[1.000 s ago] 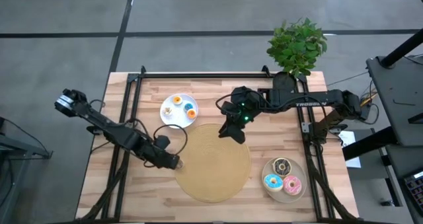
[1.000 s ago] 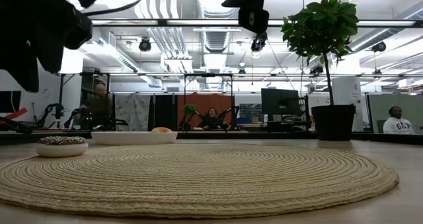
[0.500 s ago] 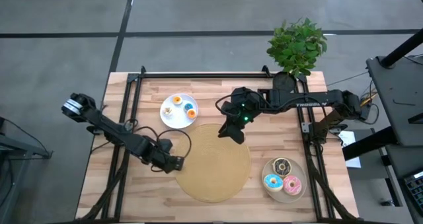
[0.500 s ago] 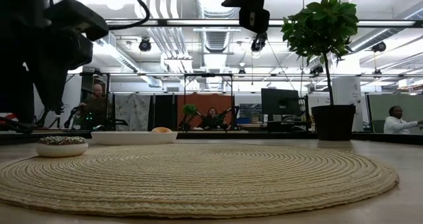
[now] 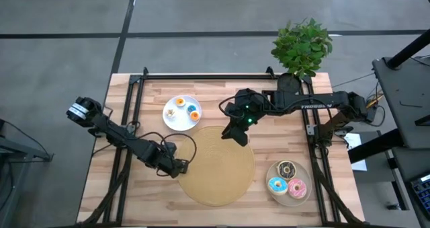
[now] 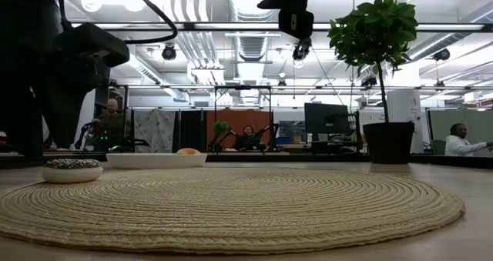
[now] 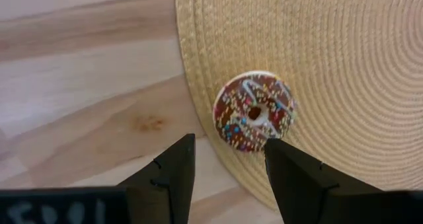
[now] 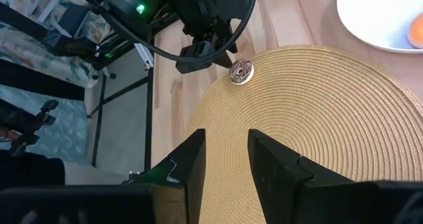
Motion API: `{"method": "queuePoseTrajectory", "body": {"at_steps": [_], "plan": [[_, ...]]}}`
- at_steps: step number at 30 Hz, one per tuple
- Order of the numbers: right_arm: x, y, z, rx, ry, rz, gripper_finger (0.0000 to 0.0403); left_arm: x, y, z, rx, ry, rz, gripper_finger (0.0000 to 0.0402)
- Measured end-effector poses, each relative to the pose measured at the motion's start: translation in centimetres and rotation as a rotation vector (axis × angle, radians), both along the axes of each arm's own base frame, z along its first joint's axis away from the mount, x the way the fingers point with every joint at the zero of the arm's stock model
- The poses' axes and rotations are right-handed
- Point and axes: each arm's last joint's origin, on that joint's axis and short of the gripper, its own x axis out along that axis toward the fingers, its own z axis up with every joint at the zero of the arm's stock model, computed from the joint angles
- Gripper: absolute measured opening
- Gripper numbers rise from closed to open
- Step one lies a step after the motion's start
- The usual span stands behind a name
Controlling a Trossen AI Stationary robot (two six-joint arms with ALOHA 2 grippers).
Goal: Pick & Place donuts
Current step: Put the small brown donut into the white plate
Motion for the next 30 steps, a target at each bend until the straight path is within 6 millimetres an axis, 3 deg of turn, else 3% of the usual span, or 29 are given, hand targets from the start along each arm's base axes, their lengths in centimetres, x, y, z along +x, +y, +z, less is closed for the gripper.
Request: {"method": "queuePoseTrajectory", "body": {"at_steps": [30], "plan": [[0.0,0.0,0.0,-0.001,-0.006,0.001,0.0085,0.9,0.3,-1.1,0.020,0.004,0.024,0.0151]]}}
